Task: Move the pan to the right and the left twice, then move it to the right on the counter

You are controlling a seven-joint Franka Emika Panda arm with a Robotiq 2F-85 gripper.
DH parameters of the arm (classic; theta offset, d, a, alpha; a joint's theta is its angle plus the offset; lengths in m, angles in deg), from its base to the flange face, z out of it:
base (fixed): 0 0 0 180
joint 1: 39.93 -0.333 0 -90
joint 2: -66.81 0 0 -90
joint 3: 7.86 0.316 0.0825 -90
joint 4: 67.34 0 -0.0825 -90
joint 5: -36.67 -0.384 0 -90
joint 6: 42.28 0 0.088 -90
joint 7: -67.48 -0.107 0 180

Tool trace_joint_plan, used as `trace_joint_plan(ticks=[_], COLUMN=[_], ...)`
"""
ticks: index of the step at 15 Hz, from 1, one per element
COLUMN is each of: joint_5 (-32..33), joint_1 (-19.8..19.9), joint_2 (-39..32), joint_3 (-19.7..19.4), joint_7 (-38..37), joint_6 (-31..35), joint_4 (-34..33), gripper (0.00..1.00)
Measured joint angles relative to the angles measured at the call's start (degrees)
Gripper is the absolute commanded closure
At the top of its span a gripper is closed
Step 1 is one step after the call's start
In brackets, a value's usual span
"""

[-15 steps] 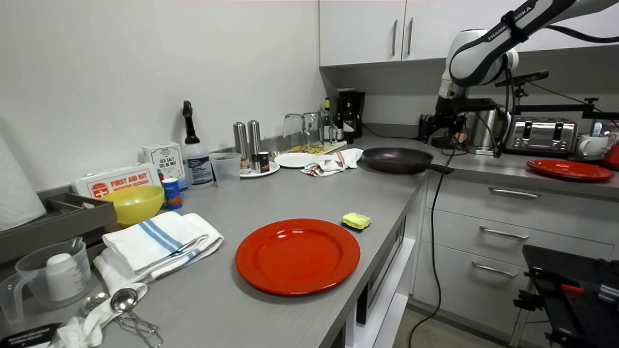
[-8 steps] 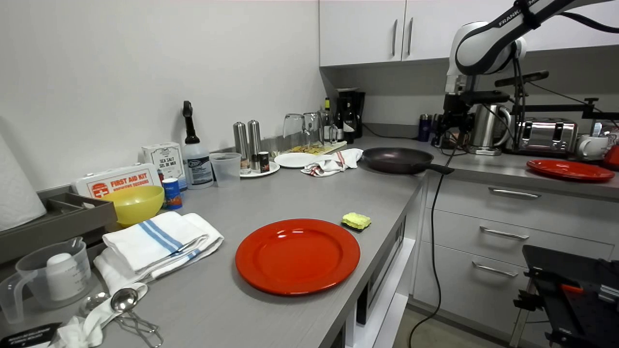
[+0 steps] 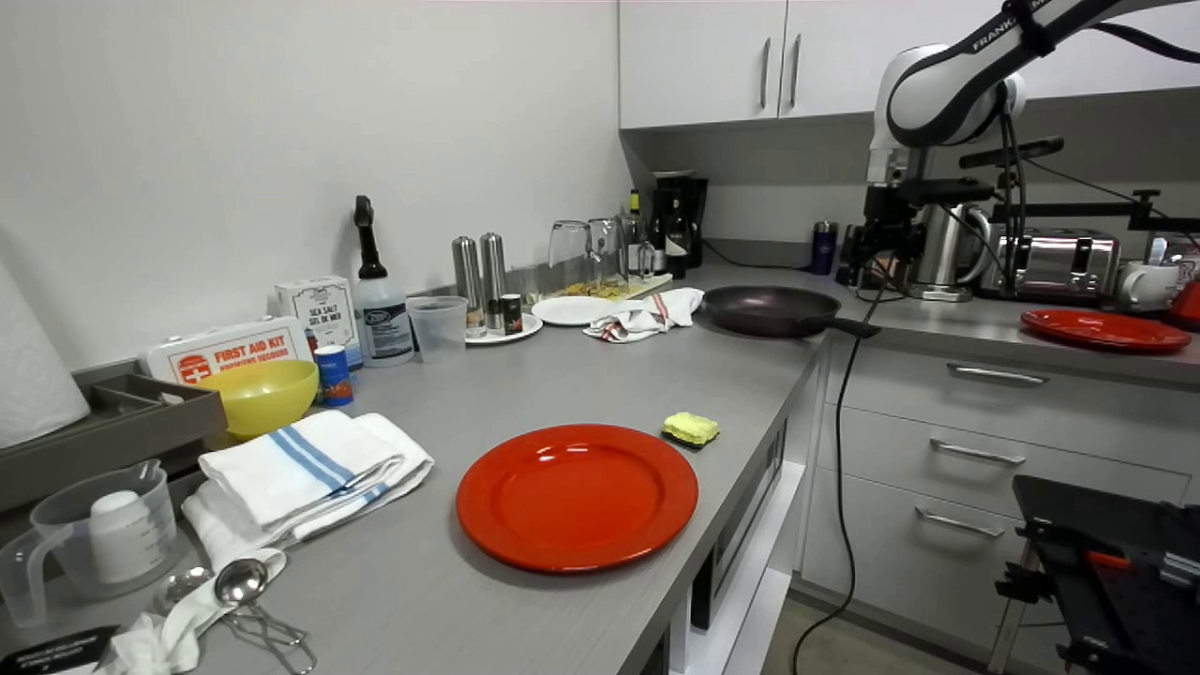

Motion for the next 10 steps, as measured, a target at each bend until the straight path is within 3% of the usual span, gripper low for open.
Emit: trace_joint_plan(ticks=[10], joint_5=[-0.1], joint_1=[0.0], joint_2=[-5.7], joint_3=[0.2], joint_7=[1.0], joint_6=[6.0], joint_4=[0.0], gripper=[0.00])
